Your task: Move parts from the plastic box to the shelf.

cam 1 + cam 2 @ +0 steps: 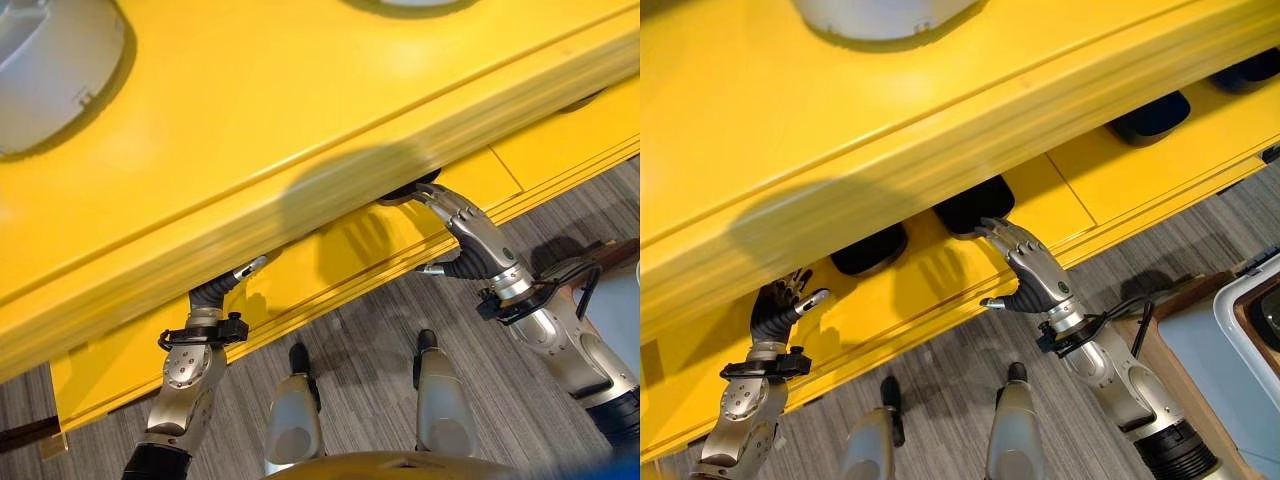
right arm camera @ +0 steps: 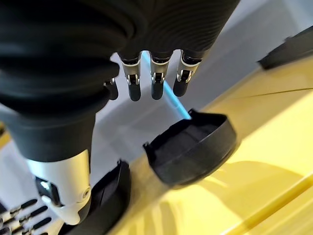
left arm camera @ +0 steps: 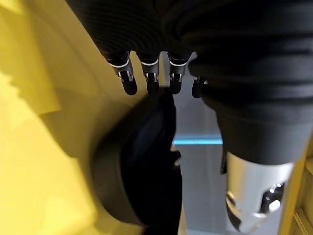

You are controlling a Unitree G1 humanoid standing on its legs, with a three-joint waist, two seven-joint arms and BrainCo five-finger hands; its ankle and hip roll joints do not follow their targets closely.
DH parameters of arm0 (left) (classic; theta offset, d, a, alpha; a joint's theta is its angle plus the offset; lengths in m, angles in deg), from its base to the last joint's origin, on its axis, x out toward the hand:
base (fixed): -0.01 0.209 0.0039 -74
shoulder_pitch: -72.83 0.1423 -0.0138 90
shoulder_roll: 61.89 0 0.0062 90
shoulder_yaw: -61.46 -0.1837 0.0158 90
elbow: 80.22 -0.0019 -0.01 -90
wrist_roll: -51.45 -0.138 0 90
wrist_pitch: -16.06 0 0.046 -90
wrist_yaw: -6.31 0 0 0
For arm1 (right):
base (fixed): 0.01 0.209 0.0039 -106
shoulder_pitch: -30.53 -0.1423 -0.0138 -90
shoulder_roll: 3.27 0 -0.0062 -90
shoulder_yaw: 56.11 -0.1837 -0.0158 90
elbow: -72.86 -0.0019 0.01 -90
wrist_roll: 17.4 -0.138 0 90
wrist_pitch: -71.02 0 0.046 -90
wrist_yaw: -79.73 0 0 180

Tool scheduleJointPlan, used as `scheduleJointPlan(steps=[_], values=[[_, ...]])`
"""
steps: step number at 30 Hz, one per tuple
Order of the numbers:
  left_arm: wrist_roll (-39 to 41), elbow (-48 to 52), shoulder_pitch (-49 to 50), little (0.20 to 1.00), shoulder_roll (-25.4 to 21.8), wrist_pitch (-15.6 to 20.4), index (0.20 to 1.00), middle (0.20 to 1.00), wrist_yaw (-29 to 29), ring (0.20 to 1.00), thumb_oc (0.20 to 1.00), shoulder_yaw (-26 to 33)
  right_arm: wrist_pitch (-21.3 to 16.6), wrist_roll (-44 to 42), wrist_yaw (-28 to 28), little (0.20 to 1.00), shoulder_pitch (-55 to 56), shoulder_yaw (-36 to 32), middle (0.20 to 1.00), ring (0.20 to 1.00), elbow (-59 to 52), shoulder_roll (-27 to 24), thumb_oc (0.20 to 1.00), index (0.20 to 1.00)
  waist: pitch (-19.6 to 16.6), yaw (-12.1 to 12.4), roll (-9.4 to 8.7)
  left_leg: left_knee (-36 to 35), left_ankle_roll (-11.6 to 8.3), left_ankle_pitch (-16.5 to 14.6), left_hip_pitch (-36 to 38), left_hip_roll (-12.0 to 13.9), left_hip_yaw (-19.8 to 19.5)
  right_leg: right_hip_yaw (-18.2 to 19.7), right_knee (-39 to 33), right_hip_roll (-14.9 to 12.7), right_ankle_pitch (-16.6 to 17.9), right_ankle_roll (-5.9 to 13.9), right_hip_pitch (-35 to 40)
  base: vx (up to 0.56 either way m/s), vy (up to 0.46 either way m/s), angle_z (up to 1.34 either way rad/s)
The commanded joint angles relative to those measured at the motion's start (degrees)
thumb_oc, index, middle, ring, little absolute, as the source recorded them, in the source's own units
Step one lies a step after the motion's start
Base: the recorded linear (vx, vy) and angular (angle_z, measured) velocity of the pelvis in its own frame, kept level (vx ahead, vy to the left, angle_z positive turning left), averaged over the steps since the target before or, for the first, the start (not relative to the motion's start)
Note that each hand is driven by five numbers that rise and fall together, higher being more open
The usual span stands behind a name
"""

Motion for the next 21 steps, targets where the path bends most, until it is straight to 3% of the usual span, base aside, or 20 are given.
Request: scheduleJointPlan(steps=[1,6,14,15,18,21], values=[[-1.8,0.1,1.3,1.000,-0.9,4.0,1.000,1.000,-0.6,1.000,1.000,0.3,-3.7,-5.3,0.9,1.000,-0.5,-0.8,1.000,1.000,-3.2,0.7,1.000,1.000,-3.2,0.7,-1.04,-4.5,0.20,10.6,-1.8,3.5,-2.3,0.0,-2.2,0.9,4.5,0.93,-0.2,0.05,-0.015,-0.20],[-2.4,-0.6,1.5,1.000,-0.1,3.5,1.000,1.000,-1.8,1.000,1.000,0.5,-3.4,-10.4,-1.3,1.000,1.2,-1.9,1.000,1.000,-2.4,1.7,1.000,1.000,-7.3,-0.2,1.04,-11.1,-1.55,15.1,4.0,4.9,0.2,-0.8,-7.7,0.9,5.5,1.27,5.0,0.09,-0.027,-0.11],[-2.2,-0.6,1.5,1.000,1.3,2.5,1.000,1.000,-2.0,1.000,1.000,0.2,-3.1,-16.0,-2.2,1.000,0.8,-2.0,1.000,1.000,-1.6,4.1,1.000,1.000,-9.9,-0.7,2.97,-12.2,-2.44,19.8,8.6,6.9,0.3,-1.6,-5.7,2.8,2.8,-0.30,8.7,0.07,-0.063,-0.03],[-1.7,-0.8,1.2,1.000,2.2,2.0,1.000,1.000,-2.3,1.000,1.000,0.0,-3.1,-17.1,-2.6,1.000,-0.2,-1.6,1.000,1.000,-1.2,4.4,1.000,1.000,-10.8,-0.5,3.63,-12.1,-2.56,22.7,9.5,7.9,-0.4,-1.7,-4.1,4.1,1.1,-1.50,9.2,0.06,-0.142,0.06],[-1.6,-1.2,1.0,1.000,2.9,1.5,1.000,1.000,-2.5,1.000,1.000,-0.6,-3.2,-18.7,-2.8,1.000,-1.3,-1.5,1.000,1.000,-0.7,4.8,1.000,1.000,-11.7,-0.2,3.90,-11.4,-2.92,26.6,9.4,8.8,-1.5,-1.8,-2.9,5.4,-0.5,-2.77,10.0,0.06,-0.140,0.01],[-1.4,-2.4,0.3,1.000,3.5,1.2,1.000,1.000,-2.6,1.000,1.000,-1.2,-3.3,-19.9,-2.5,1.000,-2.4,-1.3,1.000,1.000,0.0,5.3,1.000,1.000,-11.9,0.3,3.76,-9.5,-3.86,32.6,8.1,9.0,-3.5,-2.4,-3.5,5.9,-0.8,-3.98,11.7,0.04,-0.114,-0.07]])
